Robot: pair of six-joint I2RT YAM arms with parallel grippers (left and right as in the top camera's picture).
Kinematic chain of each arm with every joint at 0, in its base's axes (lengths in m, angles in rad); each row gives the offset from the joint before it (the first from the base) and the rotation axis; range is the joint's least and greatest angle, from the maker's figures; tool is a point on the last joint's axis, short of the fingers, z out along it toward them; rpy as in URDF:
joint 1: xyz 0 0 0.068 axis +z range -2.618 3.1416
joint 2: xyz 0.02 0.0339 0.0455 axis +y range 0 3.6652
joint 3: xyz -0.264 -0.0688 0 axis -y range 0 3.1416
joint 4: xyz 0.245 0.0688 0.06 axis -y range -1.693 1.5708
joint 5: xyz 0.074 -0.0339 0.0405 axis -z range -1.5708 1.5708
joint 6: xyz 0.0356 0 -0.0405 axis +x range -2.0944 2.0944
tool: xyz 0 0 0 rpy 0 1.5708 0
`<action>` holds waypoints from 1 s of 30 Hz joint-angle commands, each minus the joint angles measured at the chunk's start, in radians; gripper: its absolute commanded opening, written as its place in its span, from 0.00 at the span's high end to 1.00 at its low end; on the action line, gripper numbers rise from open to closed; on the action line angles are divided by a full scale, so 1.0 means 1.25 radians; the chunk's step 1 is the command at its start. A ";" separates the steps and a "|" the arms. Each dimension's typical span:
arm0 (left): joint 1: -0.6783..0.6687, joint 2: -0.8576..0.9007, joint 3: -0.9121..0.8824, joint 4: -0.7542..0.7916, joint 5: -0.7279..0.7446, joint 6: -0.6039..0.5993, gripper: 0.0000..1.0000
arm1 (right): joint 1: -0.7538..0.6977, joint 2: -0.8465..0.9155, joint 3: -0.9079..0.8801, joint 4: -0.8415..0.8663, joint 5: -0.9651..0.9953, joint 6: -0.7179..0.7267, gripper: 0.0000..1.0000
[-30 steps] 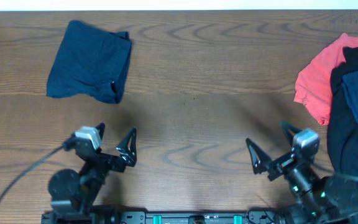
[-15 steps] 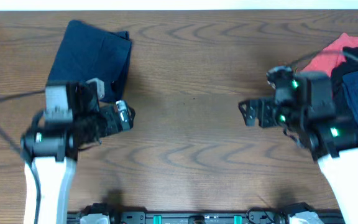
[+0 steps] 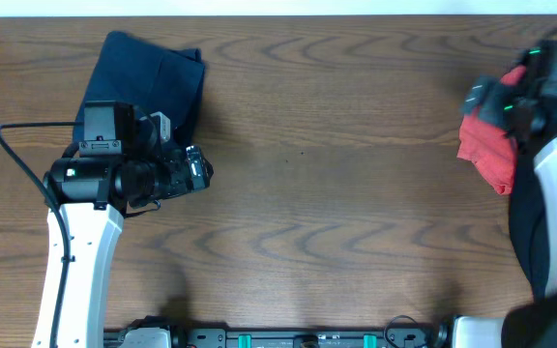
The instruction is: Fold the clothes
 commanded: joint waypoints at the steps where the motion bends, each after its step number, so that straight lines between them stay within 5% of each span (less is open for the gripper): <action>1: -0.002 -0.005 0.019 0.001 -0.003 0.019 0.02 | -0.099 0.094 0.008 0.026 0.049 0.053 0.02; 13: -0.002 -0.004 0.019 0.004 -0.003 0.019 0.02 | -0.246 0.302 0.009 0.211 0.038 -0.085 0.07; 18: -0.002 -0.004 0.019 0.005 -0.004 0.019 0.02 | -0.248 0.334 0.009 0.257 0.038 -0.203 0.29; 30: -0.002 -0.004 0.019 0.009 -0.016 0.019 0.02 | -0.248 0.398 0.006 0.251 0.160 -0.269 0.16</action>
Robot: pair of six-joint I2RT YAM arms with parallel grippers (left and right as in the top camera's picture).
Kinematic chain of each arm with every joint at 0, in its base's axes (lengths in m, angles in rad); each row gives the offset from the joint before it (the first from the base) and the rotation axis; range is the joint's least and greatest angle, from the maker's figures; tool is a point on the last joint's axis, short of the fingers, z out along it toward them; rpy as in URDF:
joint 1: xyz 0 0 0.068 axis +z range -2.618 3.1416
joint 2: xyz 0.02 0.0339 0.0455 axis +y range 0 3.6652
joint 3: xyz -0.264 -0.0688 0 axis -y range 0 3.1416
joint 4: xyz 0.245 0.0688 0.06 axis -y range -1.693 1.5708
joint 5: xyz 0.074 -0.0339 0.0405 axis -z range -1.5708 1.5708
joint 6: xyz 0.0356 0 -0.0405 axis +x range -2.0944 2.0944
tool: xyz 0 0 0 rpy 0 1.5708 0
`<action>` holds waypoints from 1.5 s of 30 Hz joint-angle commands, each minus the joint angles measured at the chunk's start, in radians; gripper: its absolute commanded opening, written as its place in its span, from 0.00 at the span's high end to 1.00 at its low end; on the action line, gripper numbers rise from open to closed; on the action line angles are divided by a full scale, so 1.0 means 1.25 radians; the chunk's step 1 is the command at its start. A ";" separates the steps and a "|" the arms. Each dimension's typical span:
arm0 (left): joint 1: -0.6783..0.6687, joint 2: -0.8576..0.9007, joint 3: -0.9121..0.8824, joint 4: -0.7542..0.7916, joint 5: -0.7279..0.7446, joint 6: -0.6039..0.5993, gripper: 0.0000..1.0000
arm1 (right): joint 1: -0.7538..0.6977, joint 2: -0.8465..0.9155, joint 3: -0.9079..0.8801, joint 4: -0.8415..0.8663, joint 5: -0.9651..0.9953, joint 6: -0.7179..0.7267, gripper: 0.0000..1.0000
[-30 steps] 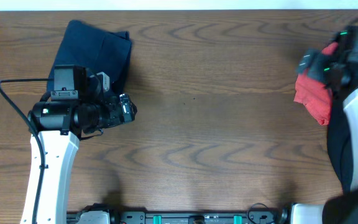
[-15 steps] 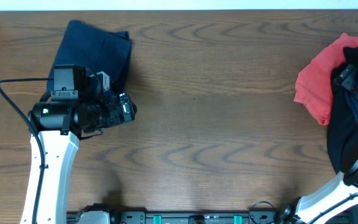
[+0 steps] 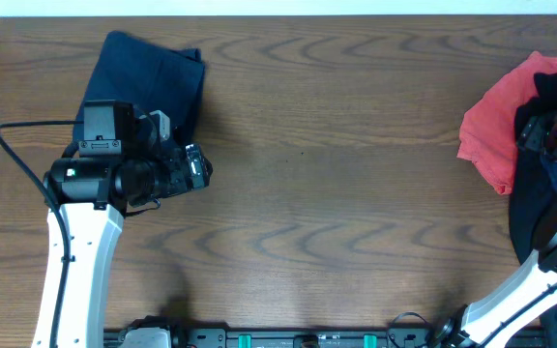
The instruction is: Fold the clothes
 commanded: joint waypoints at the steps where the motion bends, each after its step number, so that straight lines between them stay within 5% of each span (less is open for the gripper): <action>1: -0.002 -0.004 0.019 0.002 -0.010 0.019 0.02 | -0.002 0.001 0.004 -0.002 0.061 -0.027 0.17; 7: -0.002 -0.004 0.019 0.007 -0.010 0.019 0.02 | -0.005 0.007 -0.005 -0.001 0.135 -0.027 0.20; 13: -0.002 -0.004 0.019 0.008 -0.010 0.019 0.02 | -0.028 0.005 -0.005 -0.015 -0.235 -0.186 0.18; 20: -0.002 -0.004 0.019 0.016 -0.010 0.019 0.02 | -0.034 0.005 -0.005 -0.024 -0.143 -0.170 0.17; 26: -0.002 -0.004 0.017 0.017 -0.010 0.019 0.02 | -0.062 0.005 -0.005 -0.044 -0.446 -0.284 0.13; 40: -0.002 -0.001 0.017 0.017 -0.010 0.019 0.02 | -0.141 -0.045 -0.004 -0.049 -0.410 -0.210 0.12; 45: -0.002 0.000 0.017 0.015 -0.010 0.019 0.02 | -0.140 -0.047 -0.004 -0.050 -0.194 -0.102 0.15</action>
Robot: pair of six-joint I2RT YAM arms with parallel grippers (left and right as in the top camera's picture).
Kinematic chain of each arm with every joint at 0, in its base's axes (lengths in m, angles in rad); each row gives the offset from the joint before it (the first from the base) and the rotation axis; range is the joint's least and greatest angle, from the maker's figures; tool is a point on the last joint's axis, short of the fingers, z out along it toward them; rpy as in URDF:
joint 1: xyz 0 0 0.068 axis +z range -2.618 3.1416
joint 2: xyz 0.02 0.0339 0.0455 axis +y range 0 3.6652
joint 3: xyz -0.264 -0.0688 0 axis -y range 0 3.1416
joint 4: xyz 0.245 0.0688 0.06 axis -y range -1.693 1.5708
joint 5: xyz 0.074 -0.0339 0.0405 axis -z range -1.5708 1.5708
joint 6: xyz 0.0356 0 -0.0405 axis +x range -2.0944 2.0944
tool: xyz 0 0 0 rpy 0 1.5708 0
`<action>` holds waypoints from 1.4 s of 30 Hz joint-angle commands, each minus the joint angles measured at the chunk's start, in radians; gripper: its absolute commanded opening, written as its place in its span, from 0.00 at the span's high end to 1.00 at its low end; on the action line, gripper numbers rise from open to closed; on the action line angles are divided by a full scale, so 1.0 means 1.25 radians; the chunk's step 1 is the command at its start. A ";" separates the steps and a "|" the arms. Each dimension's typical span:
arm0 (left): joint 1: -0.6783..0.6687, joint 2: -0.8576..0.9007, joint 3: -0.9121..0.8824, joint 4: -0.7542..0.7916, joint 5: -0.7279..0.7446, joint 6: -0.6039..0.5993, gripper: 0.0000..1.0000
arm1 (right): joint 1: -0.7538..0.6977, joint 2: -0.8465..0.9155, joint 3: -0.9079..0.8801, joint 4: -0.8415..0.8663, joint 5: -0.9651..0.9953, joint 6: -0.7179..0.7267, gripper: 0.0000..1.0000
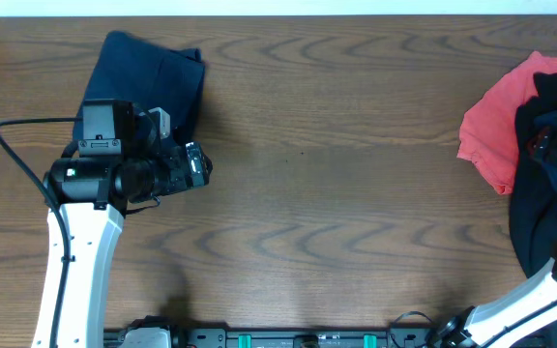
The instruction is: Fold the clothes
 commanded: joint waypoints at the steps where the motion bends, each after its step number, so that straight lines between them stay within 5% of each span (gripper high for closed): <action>1: -0.002 0.000 0.017 -0.005 -0.010 0.007 0.02 | -0.003 -0.024 -0.004 -0.001 0.129 0.077 0.18; 11: -0.002 0.000 0.017 -0.002 -0.010 0.007 0.02 | 0.039 -0.019 -0.005 0.009 0.233 0.099 0.23; 32: -0.002 0.000 0.017 -0.008 -0.010 0.007 0.02 | 0.092 0.061 -0.005 -0.002 0.423 0.146 0.19; 39: -0.002 0.000 0.017 -0.008 -0.010 0.007 0.02 | 0.094 0.073 -0.004 -0.001 0.449 0.146 0.34; 42: -0.002 0.000 0.017 -0.008 -0.010 0.007 0.02 | 0.094 0.063 -0.003 -0.001 0.452 0.150 0.60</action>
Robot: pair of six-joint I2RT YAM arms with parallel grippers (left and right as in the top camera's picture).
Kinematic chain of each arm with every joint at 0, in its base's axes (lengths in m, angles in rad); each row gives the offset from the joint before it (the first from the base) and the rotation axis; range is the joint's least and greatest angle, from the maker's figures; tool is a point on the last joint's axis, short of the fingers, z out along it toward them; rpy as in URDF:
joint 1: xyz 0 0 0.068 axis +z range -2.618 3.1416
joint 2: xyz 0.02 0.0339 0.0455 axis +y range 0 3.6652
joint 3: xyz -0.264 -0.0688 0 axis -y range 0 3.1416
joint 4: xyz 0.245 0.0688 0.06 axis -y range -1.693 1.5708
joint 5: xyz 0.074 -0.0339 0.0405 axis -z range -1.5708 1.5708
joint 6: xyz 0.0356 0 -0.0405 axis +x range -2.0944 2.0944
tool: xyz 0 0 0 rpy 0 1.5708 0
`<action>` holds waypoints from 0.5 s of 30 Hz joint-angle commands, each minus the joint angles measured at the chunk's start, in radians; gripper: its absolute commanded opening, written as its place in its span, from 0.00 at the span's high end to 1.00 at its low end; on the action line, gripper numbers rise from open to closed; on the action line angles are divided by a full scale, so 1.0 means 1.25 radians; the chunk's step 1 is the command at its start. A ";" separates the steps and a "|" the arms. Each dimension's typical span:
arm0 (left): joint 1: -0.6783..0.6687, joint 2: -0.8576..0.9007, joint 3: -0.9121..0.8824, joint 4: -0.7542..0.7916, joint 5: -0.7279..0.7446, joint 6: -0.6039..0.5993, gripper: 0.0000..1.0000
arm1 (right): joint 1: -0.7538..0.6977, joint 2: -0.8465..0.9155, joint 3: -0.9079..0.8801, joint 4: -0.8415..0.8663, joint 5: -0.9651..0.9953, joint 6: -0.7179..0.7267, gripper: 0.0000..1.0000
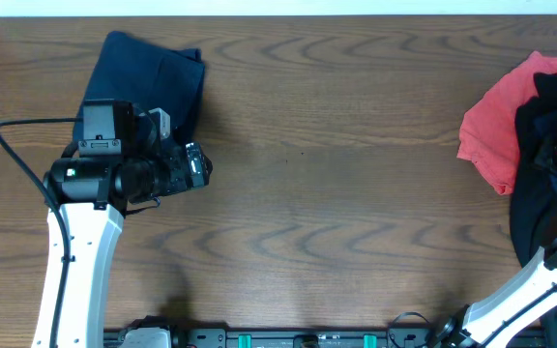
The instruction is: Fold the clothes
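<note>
A folded navy garment (148, 77) lies at the far left of the table. My left gripper (199, 166) hovers just off its near right corner, pointing right with nothing visibly in it; its jaw state is unclear. A crumpled red garment (491, 130) lies at the right edge, beside a heap of dark clothes (540, 208). My right gripper is down in the dark heap at the frame's edge, its fingers lost against the dark cloth.
The brown wooden table (337, 193) stretches between the two arms. The left arm's white link (80, 261) and its black cable (22, 159) run along the left side. The right arm's base link (520, 300) rises from the near right corner.
The right wrist has shifted slightly toward the right edge within the dark heap. The left arm and the garments have not moved.
At first the right arm was over the top of the red garment, covering part of it. A second later it had moved right, onto the dark heap, leaving the red garment fully in view. It has stayed there with small shifts. The left arm stayed still throughout.
</note>
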 commanded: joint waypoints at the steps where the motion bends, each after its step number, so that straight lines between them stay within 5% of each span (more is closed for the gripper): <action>1: -0.002 0.000 0.017 -0.004 -0.010 0.007 0.02 | 0.001 0.009 -0.003 -0.002 0.038 0.027 0.71; 6: -0.002 0.000 0.017 -0.005 -0.010 0.007 0.02 | 0.001 -0.046 -0.003 0.008 0.036 0.054 0.87; 12: -0.002 0.000 0.017 -0.007 -0.010 0.007 0.02 | 0.000 -0.128 -0.003 0.020 0.026 0.078 0.90; 15: -0.002 0.000 0.017 -0.013 -0.010 0.007 0.02 | 0.000 -0.158 -0.003 0.021 0.013 0.078 0.83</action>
